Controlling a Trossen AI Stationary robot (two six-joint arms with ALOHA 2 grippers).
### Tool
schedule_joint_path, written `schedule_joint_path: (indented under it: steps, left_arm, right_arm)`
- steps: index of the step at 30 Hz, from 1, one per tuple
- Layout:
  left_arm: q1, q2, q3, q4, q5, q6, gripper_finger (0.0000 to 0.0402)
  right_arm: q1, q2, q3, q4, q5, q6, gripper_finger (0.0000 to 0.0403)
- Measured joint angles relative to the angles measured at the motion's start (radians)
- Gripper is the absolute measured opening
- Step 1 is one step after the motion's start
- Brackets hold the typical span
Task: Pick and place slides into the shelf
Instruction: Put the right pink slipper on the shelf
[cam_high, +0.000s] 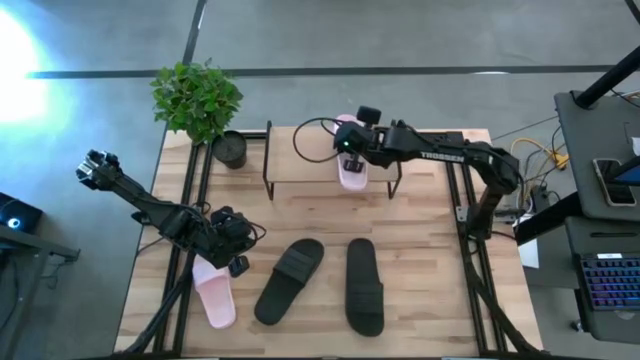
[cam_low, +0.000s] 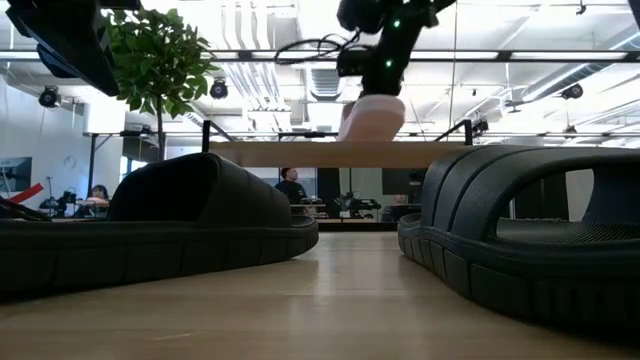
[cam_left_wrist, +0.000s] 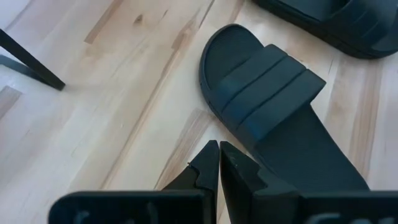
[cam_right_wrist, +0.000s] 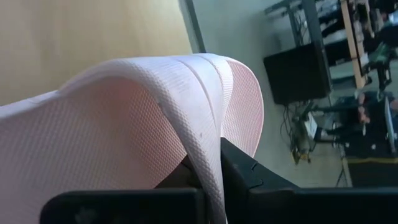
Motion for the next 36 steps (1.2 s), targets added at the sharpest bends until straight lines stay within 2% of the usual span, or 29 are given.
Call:
schedule_joint_path:
  steps: [14, 22, 29, 36]
  left_arm:
    - [0.024, 0.0, 0.0, -0.009, 0.0, 0.001, 0.0]
    - [0.024, 0.0, 0.0, -0.008, 0.0, 0.002, 0.0]
    - [0.024, 0.0, 0.0, -0.008, 0.0, 0.01, 0.0]
    - [0.024, 0.0, 0.0, -0.008, 0.0, 0.026, 0.0]
  right_arm:
    - [-0.025, 0.081, 0.004, 0.001, 0.013, 0.02, 0.0013]
    - [-0.024, 0.048, 0.004, -0.027, 0.001, 0.031, 0.0018]
    - [-0.025, 0.028, 0.029, -0.117, -0.133, 0.123, 0.0083]
    - [-0.025, 0.027, 0.031, -0.171, -0.143, 0.171, 0.0156]
